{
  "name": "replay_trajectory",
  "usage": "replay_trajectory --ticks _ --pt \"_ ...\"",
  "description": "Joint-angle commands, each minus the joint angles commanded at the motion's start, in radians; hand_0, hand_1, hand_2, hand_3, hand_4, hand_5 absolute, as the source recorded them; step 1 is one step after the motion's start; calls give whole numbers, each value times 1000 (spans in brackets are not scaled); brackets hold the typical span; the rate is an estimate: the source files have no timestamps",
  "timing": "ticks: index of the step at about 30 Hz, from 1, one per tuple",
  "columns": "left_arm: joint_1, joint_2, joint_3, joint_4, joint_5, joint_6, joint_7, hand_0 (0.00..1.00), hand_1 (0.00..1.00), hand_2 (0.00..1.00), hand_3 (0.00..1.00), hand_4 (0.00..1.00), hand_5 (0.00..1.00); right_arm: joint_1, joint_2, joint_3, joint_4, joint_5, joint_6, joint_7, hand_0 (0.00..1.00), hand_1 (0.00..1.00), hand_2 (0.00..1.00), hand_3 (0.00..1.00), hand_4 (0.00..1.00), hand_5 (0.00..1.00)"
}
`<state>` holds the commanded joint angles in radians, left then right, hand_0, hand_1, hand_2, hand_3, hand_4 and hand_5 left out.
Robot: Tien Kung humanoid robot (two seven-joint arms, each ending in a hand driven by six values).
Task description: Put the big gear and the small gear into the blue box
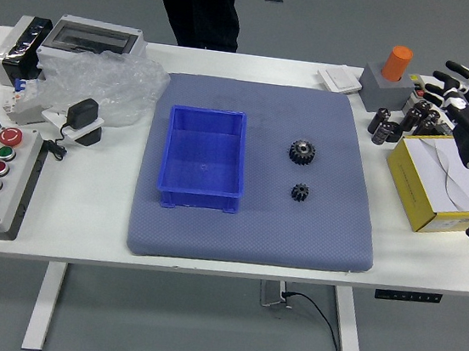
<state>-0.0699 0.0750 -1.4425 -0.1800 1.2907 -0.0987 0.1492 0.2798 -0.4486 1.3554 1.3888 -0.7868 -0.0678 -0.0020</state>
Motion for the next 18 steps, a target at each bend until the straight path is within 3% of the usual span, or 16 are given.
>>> replay_trajectory --ticks 4,12,18 --pt "-2 2 -3 0 3 1 2 731 681 701 701 436 24 28 -8 -54 -26 -54 -12 -31 739 626 728 734 443 2" --pt "-8 6 -9 0 10 -1 3 731 681 701 701 436 24 126 -28 -216 -75 -234 -83 -130 739 627 729 740 447 2" --pt "-9 7 -8 0 7 0 5 731 680 700 701 437 24 179 -30 -327 -72 -401 -90 -226 737 628 733 748 456 2"
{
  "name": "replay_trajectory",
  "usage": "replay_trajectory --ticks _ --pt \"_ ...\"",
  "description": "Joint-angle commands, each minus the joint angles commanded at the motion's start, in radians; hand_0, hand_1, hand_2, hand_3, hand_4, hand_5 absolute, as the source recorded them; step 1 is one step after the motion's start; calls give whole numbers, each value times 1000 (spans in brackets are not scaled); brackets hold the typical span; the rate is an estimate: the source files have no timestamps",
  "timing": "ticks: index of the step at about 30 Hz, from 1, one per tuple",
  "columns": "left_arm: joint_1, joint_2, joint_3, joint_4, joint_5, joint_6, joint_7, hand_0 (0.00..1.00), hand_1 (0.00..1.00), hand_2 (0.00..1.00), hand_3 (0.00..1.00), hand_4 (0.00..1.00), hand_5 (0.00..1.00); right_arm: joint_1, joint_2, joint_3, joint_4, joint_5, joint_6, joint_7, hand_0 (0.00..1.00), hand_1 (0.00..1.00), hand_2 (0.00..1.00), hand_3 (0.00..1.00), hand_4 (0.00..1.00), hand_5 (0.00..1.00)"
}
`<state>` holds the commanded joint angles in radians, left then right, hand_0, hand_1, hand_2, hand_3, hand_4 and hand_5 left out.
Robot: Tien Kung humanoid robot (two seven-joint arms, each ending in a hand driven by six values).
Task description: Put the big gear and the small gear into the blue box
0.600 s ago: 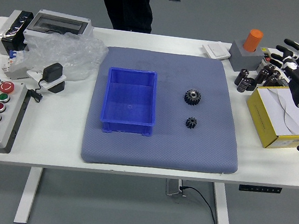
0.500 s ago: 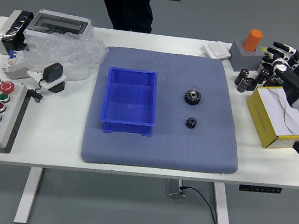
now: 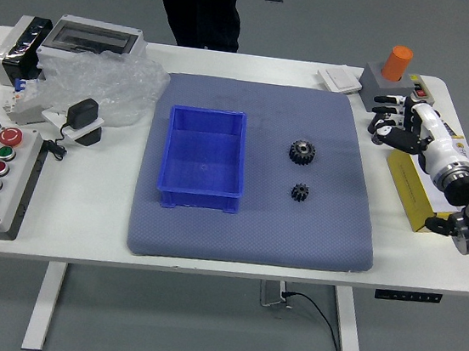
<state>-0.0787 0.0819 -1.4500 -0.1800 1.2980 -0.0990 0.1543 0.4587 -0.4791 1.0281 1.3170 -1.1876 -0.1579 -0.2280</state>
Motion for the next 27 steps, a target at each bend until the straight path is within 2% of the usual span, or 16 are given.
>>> replay_trajectory --ticks 3,4,9,10,11,20,27 --pt "2 1 0 0 -1 0 1 731 680 700 701 437 24 7 8 -44 23 -92 14 -56 737 628 733 748 456 2" --pt "2 1 0 0 0 0 1 731 680 700 701 437 25 8 11 -56 30 -123 21 -75 733 630 747 788 477 2" --pt "2 2 -3 0 4 -1 1 731 680 700 701 437 25 8 30 -98 60 -273 57 -147 733 630 747 788 477 2" --pt "1 2 -3 0 5 -2 1 730 680 700 700 437 25 7 34 -104 63 -300 65 -158 731 640 768 836 488 2" --pt "0 3 -4 0 6 -2 1 730 680 700 700 437 25 7 40 -109 65 -330 74 -169 731 640 768 836 488 2" --pt "-1 2 -6 0 8 -3 2 730 681 698 698 437 25 -9 88 -128 73 -569 132 -228 730 648 774 846 490 2" --pt "3 3 -4 0 8 -2 3 730 681 697 699 437 25 -20 120 -158 83 -691 170 -263 730 651 778 851 490 2"
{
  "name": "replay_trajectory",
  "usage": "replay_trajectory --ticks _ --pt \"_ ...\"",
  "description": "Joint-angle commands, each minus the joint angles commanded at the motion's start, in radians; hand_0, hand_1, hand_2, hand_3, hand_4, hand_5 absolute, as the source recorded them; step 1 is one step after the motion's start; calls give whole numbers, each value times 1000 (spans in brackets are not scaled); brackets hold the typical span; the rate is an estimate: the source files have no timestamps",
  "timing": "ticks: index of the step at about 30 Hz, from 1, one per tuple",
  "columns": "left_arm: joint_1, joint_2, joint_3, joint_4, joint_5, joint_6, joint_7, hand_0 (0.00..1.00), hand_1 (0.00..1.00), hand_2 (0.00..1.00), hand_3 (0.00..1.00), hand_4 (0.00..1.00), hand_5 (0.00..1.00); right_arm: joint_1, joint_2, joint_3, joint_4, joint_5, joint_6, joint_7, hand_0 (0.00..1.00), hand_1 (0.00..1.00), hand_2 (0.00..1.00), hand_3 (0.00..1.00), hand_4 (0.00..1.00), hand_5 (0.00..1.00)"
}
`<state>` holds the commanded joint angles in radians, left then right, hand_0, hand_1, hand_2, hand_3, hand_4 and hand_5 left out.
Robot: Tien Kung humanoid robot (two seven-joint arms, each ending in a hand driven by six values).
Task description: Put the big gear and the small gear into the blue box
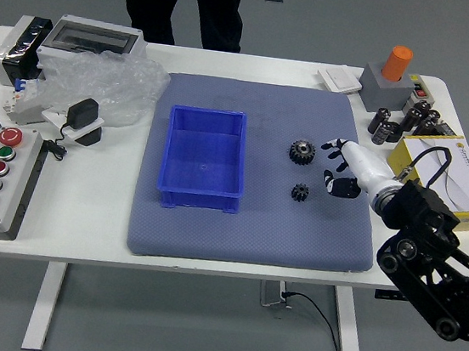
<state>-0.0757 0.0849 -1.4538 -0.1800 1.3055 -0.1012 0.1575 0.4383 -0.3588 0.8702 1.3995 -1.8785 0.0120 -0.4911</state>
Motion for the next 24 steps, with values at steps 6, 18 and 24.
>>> replay_trajectory --ticks 6,18,24 --pt "2 2 -1 0 1 0 0 729 680 697 699 438 24 -14 32 -15 5 -36 32 -31 728 669 793 866 495 2" --pt "0 4 -3 0 3 -1 0 730 680 697 698 437 23 0 71 -21 -14 -47 75 -69 709 681 788 839 546 2" --pt "0 5 0 0 1 0 1 729 679 698 698 438 21 9 85 -30 -37 -53 87 -75 706 684 793 853 552 2"
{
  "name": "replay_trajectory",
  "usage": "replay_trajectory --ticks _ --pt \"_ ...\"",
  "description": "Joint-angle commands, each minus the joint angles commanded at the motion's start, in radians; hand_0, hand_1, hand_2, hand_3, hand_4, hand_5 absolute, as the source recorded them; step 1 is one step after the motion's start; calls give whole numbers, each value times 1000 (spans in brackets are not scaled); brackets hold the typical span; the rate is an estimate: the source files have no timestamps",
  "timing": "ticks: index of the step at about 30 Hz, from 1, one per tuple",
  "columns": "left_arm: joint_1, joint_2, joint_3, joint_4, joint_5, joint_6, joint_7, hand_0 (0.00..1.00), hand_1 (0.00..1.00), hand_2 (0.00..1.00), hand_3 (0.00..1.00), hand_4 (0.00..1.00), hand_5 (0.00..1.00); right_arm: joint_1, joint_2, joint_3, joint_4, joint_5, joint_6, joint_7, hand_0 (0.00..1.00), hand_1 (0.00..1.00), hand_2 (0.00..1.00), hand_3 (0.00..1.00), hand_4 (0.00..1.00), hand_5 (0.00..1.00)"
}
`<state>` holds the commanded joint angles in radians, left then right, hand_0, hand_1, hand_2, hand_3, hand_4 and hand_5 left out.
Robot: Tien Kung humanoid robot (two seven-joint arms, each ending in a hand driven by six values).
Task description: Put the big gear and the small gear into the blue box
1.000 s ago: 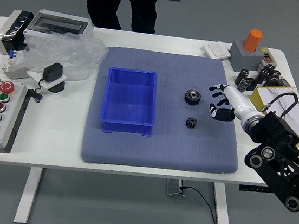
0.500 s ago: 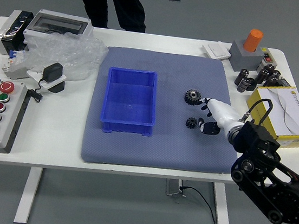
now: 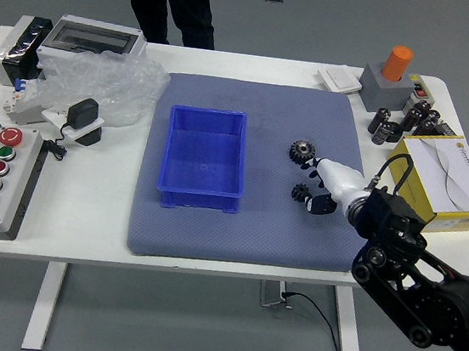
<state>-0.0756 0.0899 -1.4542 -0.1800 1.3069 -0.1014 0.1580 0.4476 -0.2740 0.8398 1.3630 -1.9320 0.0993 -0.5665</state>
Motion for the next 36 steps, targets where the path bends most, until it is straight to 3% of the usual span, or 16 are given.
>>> replay_trajectory --ticks 30,31,36 --pt "1 -2 2 0 -6 1 0 730 679 699 694 433 9 3 56 -5 -68 -31 15 -13 708 671 775 855 587 12" --pt "1 -2 2 0 -6 1 0 730 679 700 695 432 7 1 57 -4 -71 -34 14 -12 690 628 686 753 588 22" --pt "1 -3 2 0 -5 1 0 730 679 700 695 432 7 -4 61 1 -83 -42 7 -8 690 628 686 753 588 22"
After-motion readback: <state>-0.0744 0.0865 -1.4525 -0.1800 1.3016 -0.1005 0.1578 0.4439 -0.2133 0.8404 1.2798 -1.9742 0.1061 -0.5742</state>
